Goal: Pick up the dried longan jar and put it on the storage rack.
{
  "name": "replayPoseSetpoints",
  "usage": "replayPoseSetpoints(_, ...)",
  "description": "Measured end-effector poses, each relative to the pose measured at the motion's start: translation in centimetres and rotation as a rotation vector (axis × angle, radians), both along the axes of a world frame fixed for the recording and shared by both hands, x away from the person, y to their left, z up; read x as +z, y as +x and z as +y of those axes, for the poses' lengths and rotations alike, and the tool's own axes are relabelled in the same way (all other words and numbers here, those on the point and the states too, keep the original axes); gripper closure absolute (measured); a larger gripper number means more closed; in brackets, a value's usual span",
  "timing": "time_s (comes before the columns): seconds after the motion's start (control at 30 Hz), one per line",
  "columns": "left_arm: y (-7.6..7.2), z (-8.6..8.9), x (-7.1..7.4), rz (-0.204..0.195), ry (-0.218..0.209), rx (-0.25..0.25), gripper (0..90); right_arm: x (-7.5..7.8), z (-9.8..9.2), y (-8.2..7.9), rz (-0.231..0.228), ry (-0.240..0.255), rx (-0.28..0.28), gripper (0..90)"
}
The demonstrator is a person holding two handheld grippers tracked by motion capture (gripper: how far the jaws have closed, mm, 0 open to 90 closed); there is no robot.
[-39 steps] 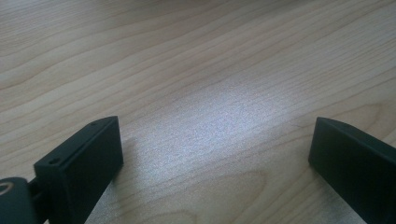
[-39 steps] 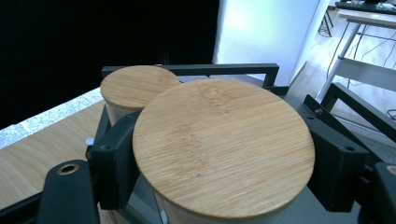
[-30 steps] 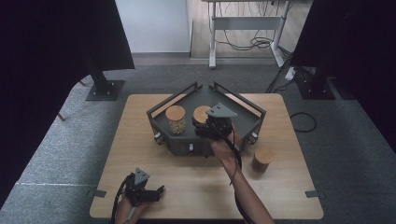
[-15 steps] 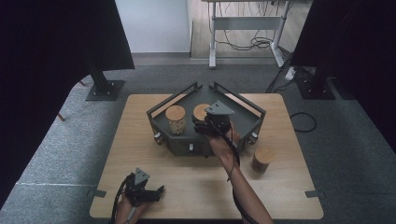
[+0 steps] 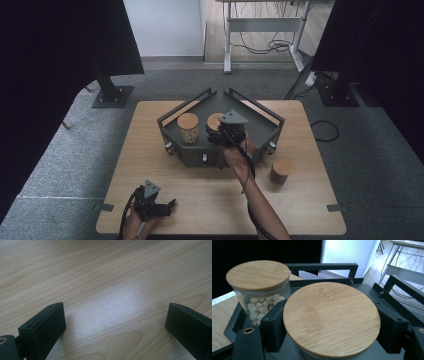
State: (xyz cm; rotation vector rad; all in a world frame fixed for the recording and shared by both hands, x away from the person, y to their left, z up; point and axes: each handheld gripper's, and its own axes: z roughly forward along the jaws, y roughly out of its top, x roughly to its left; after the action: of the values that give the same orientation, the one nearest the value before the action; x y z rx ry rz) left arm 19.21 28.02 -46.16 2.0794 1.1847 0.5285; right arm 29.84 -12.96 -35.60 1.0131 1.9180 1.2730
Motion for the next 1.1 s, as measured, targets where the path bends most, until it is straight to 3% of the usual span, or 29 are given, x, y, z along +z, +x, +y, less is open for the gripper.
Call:
replayPoseSetpoints(0.63, 0.0, 0.0, 0.0, 0.002, -0.001, -0.003, 2.5, -0.8, -0.2, 0.5, 0.021, 0.022, -0.006, 22.3)
replayPoseSetpoints(0.87, 0.0, 0.0, 0.0, 0.001, -0.002, -0.003, 2.5, -0.7, -0.4, 1.2, 0.043, 0.027, 0.004, 8.1)
replayPoseSetpoints(1.1, 0.0, 0.0, 0.0, 0.001, -0.002, -0.003, 2.5, -0.4, -0.3, 1.6, 0.069, 0.015, 0.009, 3.2)
